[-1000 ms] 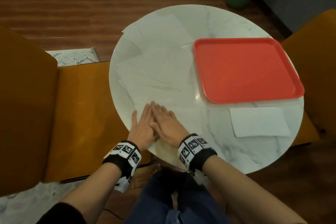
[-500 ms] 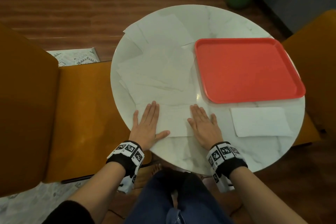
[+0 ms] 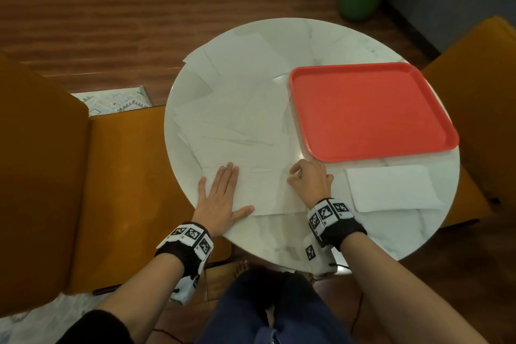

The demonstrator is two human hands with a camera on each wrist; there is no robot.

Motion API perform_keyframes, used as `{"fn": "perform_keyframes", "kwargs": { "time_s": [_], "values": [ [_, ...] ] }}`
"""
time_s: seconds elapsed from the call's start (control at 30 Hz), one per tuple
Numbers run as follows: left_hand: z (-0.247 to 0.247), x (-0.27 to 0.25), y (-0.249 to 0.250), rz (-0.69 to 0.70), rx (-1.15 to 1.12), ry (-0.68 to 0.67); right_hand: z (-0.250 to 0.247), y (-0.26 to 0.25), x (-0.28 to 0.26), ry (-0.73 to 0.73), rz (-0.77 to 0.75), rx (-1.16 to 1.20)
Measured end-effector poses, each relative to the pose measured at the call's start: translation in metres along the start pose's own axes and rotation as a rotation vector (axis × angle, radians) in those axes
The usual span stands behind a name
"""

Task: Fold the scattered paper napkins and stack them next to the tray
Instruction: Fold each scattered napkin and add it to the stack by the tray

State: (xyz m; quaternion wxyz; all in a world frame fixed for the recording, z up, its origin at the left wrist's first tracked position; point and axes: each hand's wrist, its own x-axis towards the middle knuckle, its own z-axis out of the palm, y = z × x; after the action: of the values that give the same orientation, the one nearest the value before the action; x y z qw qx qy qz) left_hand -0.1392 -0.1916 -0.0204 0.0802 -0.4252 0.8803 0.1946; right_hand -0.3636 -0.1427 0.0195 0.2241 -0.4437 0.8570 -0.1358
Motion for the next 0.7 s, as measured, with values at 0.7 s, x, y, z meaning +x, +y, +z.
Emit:
{"fn": "perform_keyframes", "kwargs": {
  "time_s": [0.7],
  "values": [
    [-0.078, 0.045, 0.077, 0.149, -0.424, 0.047, -0.081, 0.033, -0.011, -0.051, -0.273, 0.346]
  ]
}}
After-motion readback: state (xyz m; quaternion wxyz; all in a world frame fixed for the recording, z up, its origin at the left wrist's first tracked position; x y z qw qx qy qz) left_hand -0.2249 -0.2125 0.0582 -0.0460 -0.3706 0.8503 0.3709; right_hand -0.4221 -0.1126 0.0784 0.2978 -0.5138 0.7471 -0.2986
